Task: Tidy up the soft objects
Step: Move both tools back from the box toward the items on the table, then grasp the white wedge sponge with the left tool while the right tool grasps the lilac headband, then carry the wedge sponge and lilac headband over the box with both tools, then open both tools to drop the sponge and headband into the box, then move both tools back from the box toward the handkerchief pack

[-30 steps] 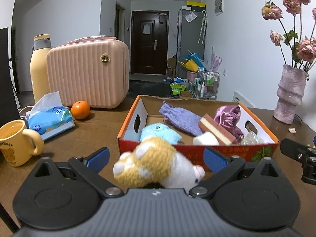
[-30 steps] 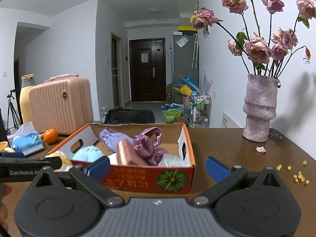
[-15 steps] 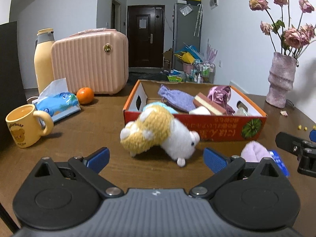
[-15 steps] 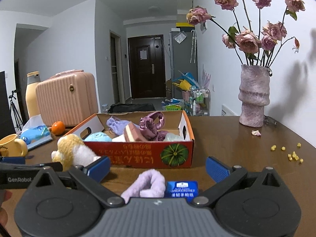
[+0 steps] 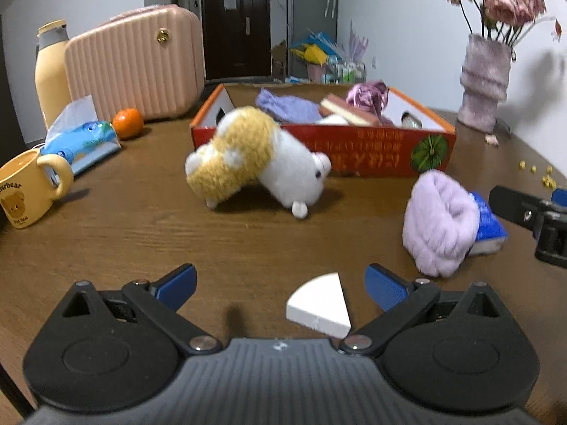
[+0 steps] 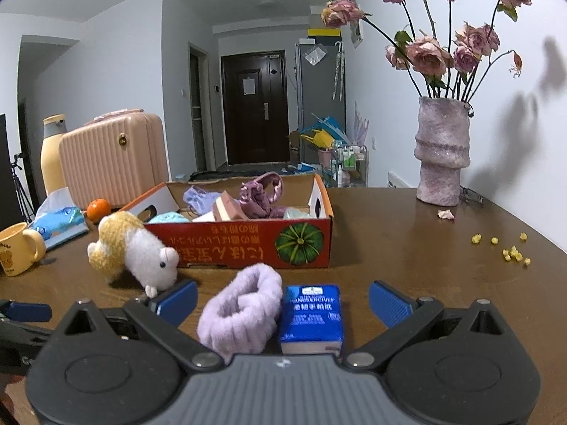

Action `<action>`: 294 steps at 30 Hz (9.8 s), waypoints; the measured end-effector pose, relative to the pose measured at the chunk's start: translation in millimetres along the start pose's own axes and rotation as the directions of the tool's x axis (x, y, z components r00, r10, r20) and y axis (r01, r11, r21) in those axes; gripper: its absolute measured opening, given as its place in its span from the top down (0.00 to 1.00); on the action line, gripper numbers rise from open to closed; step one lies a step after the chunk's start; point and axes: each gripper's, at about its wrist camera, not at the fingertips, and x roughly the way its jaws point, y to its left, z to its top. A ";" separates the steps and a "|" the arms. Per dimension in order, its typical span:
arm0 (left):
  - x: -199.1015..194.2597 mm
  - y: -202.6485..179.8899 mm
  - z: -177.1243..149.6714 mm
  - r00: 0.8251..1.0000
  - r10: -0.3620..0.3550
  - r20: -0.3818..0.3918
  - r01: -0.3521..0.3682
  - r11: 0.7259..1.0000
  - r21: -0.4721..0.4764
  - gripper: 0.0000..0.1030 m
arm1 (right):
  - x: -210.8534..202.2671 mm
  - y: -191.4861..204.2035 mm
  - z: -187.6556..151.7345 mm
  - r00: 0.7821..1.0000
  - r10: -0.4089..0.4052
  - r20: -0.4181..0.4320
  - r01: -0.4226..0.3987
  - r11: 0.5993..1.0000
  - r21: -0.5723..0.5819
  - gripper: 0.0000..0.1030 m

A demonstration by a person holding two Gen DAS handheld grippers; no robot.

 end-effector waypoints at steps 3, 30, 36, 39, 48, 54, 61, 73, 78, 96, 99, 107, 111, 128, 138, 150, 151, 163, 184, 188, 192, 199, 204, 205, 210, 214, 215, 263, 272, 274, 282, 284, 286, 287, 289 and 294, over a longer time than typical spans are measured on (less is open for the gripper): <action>4.5 -4.6 -3.8 1.000 0.001 -0.022 -0.001 1.000 0.018 0.06 | 0.6 -2.4 -3.3 1.000 -0.002 -0.013 0.002 1.000 0.003 0.00; 10.2 -4.0 -2.1 0.998 -0.055 -0.012 0.055 0.998 0.039 0.69 | 15.8 11.4 -14.9 0.998 0.006 -0.061 -0.008 0.999 -0.034 0.00; 6.1 5.5 1.2 0.999 -0.046 0.022 0.045 0.998 0.042 0.69 | 25.2 24.0 -15.0 0.998 0.008 -0.068 -0.012 0.998 -0.062 0.01; 4.9 12.8 3.1 0.999 -0.038 0.036 0.037 0.999 0.034 0.69 | 30.5 31.7 -14.7 0.998 -0.002 -0.066 -0.003 0.997 -0.079 0.01; 2.2 37.2 7.3 0.998 -0.014 0.062 0.013 1.000 0.003 0.69 | 55.1 45.7 -11.5 0.995 -0.013 -0.098 0.004 0.995 -0.096 0.17; 2.1 49.6 8.5 0.998 -0.004 0.064 0.005 1.000 -0.022 0.69 | 70.2 51.9 -12.5 0.992 -0.030 -0.124 0.016 0.994 -0.113 0.41; -0.9 48.4 7.6 0.997 -0.004 0.075 0.005 1.000 -0.017 0.69 | 68.2 57.3 -16.5 0.992 -0.012 -0.125 -0.005 0.991 -0.134 0.64; -1.5 46.6 6.7 0.996 0.010 0.086 -0.009 1.000 -0.013 0.69 | 56.4 56.0 -15.7 0.997 0.018 -0.074 -0.027 0.993 -0.118 0.76; -3.2 44.7 9.0 0.996 0.013 0.094 -0.012 1.000 -0.015 0.69 | 46.7 55.1 -10.7 0.999 0.031 -0.025 -0.034 0.993 -0.114 0.76; -18.7 24.9 42.2 0.985 -0.006 0.170 0.007 1.000 -0.002 0.69 | 32.3 54.6 24.8 0.993 0.074 0.092 -0.063 0.992 -0.113 0.76; -17.6 20.1 49.9 0.983 -0.008 0.182 0.008 1.000 -0.001 0.69 | 35.5 52.2 31.0 0.991 0.074 0.107 -0.063 0.992 -0.108 0.76; -8.1 14.0 72.0 0.977 -0.008 0.211 0.014 1.000 -0.028 0.69 | 50.4 48.6 42.3 0.988 0.077 0.134 -0.064 0.993 -0.099 0.76; -1.8 10.8 81.0 0.974 -0.005 0.228 0.014 0.999 -0.039 0.69 | 60.4 47.1 47.2 0.986 0.081 0.142 -0.068 0.993 -0.096 0.75; 42.8 0.3 113.0 0.975 -0.010 0.223 0.023 0.998 -0.055 0.69 | 101.9 30.4 69.4 0.984 0.066 0.168 -0.054 0.996 -0.078 0.75; 63.2 -1.4 130.1 0.972 -0.010 0.233 0.025 0.998 -0.062 0.69 | 120.4 23.9 80.5 0.982 0.059 0.178 -0.047 0.996 -0.073 0.75; 87.0 -6.1 147.3 0.972 -0.011 0.233 0.025 0.998 -0.058 0.69 | 151.2 14.3 96.2 0.982 0.037 0.183 -0.024 0.997 -0.071 0.75; 89.0 -6.2 148.4 0.972 -0.010 0.233 0.024 0.998 -0.058 0.69 | 153.8 13.3 97.4 0.983 0.036 0.182 -0.023 0.997 -0.070 0.75; 110.0 -6.4 162.6 0.972 -0.003 0.234 0.015 0.999 -0.050 0.69 | 178.1 4.9 105.9 0.984 0.013 0.177 0.000 0.997 -0.076 0.75; 140.9 1.3 179.1 0.978 0.021 0.209 -0.010 0.999 -0.050 0.69 | 221.1 -2.9 115.2 0.993 -0.030 0.111 0.047 0.987 -0.154 0.75; 144.3 1.5 179.4 0.979 0.023 0.202 -0.014 0.999 -0.047 0.69 | 228.5 -0.3 115.1 0.996 -0.023 0.083 0.037 0.984 -0.172 0.75; 145.8 1.2 178.9 0.980 0.024 0.198 -0.016 0.999 -0.044 0.69 | 228.6 1.5 115.0 0.996 -0.013 0.084 0.028 0.983 -0.180 0.75; 146.0 3.7 177.8 0.980 0.023 0.196 -0.011 0.998 -0.062 0.54 | 228.0 -1.4 115.5 0.998 0.009 0.065 0.002 0.986 -0.166 0.60; 146.0 8.4 176.9 0.978 0.079 0.192 -0.061 0.993 -0.097 0.04 | 223.9 -4.6 115.8 0.997 0.018 0.073 -0.008 0.990 -0.143 0.23; 145.6 9.5 176.8 0.976 0.101 0.194 -0.081 0.991 -0.107 0.04 | 223.0 -4.9 115.8 0.997 0.016 0.078 -0.005 0.990 -0.141 0.18; 144.0 13.0 177.3 0.973 0.121 0.197 -0.099 0.988 -0.117 0.00 | 220.5 -6.7 116.8 0.996 0.010 0.089 0.001 0.993 -0.122 0.00; 144.3 13.4 178.4 0.973 0.123 0.195 -0.101 0.988 -0.119 0.00 | 221.7 -9.3 117.3 0.997 0.011 0.077 -0.003 0.995 -0.104 0.00; 144.4 13.1 178.5 0.973 0.125 0.194 -0.103 0.988 -0.119 0.00 | 222.3 -9.7 117.3 0.997 0.010 0.075 -0.002 0.995 -0.101 0.00; 78.8 15.5 130.1 0.960 0.142 0.242 -0.112 0.985 -0.135 0.00 | 136.6 -10.4 81.8 0.994 -0.025 0.104 0.032 0.997 -0.066 0.00; 52.1 18.0 107.7 0.960 0.134 0.246 -0.105 0.986 -0.128 0.00 | 102.2 -6.7 65.7 0.993 -0.032 0.116 0.040 0.997 -0.069 0.00; 46.4 18.0 103.3 0.959 0.135 0.247 -0.106 0.986 -0.126 0.00 | 92.8 -6.2 62.7 0.992 -0.034 0.124 0.043 0.997 -0.069 0.00; 25.8 21.6 84.2 0.960 0.130 0.249 -0.103 0.987 -0.120 0.00 | 65.1 -1.9 48.1 0.991 -0.037 0.126 0.047 0.996 -0.079 0.00; 21.0 22.7 79.0 0.960 0.126 0.248 -0.100 0.988 -0.118 0.00 | 58.0 -1.1 43.8 0.992 -0.038 0.124 0.048 0.996 -0.080 0.00; 16.2 23.4 73.6 0.961 0.122 0.246 -0.096 0.989 -0.115 0.00 | 51.7 -0.6 39.0 0.992 -0.041 0.121 0.051 0.996 -0.078 0.00; 14.1 23.6 70.9 0.962 0.121 0.245 -0.095 0.989 -0.114 0.00 | 48.6 0.1 36.8 0.992 -0.043 0.119 0.052 0.996 -0.077 0.00; 10.3 24.2 66.6 0.963 0.117 0.241 -0.091 0.989 -0.113 0.00 | 42.7 0.5 32.5 0.992 -0.047 0.117 0.056 0.996 -0.073 0.00; 1.2 25.7 54.3 0.968 0.104 0.229 -0.082 0.991 -0.106 0.00 | 31.6 -2.1 23.0 0.992 -0.055 0.109 0.062 0.996 -0.062 0.00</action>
